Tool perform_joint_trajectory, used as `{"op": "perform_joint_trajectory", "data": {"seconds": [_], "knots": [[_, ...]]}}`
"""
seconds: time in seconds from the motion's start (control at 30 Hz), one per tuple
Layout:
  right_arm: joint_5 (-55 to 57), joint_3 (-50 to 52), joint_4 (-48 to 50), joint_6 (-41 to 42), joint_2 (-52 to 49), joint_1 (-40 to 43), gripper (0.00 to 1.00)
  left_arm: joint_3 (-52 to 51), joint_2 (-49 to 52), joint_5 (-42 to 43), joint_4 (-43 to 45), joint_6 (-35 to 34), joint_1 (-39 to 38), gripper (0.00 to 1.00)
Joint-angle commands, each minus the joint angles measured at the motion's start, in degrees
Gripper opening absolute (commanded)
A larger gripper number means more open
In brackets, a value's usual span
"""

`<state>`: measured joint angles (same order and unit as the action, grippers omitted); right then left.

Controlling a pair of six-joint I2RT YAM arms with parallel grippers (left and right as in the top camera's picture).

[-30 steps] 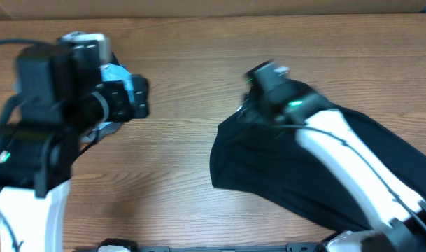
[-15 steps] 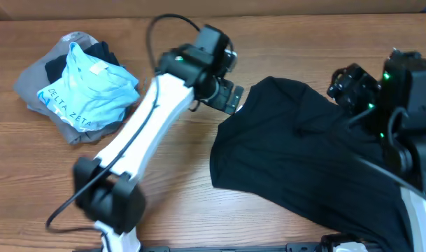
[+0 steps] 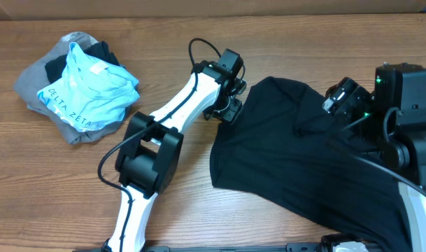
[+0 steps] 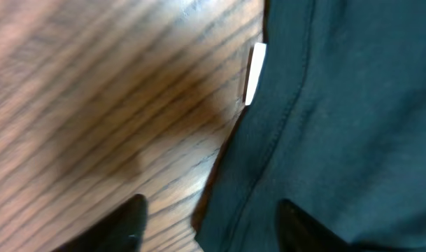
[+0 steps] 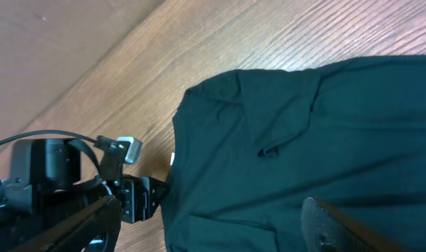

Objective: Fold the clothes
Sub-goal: 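Drag the black T-shirt leftward onto the table center with the right gripper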

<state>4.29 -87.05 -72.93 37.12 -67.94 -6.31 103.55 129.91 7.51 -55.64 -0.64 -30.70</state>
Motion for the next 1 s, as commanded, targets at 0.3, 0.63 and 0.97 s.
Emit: {"op": "perform_joint_trajectory", "data": {"seconds": [0.3,0.63,0.97], "knots": [[2.67,-1.09,-0.15,-0.22,-2.14,0.28,0.86,0.44,3.85,-4.57,0.00,1.68,-0.55,0.04],[5.38,1.29,-1.36,0.09,-9.62,0.35,0.86,0.57,1.03,-19.52,-4.07,-10.36,13.75,0.04],[6.91,1.84,-0.33,2.14,-25.11,5.75,0.87,0.59,-9.53,-10.40,-4.33,-9.81,25.05,0.15]]}}
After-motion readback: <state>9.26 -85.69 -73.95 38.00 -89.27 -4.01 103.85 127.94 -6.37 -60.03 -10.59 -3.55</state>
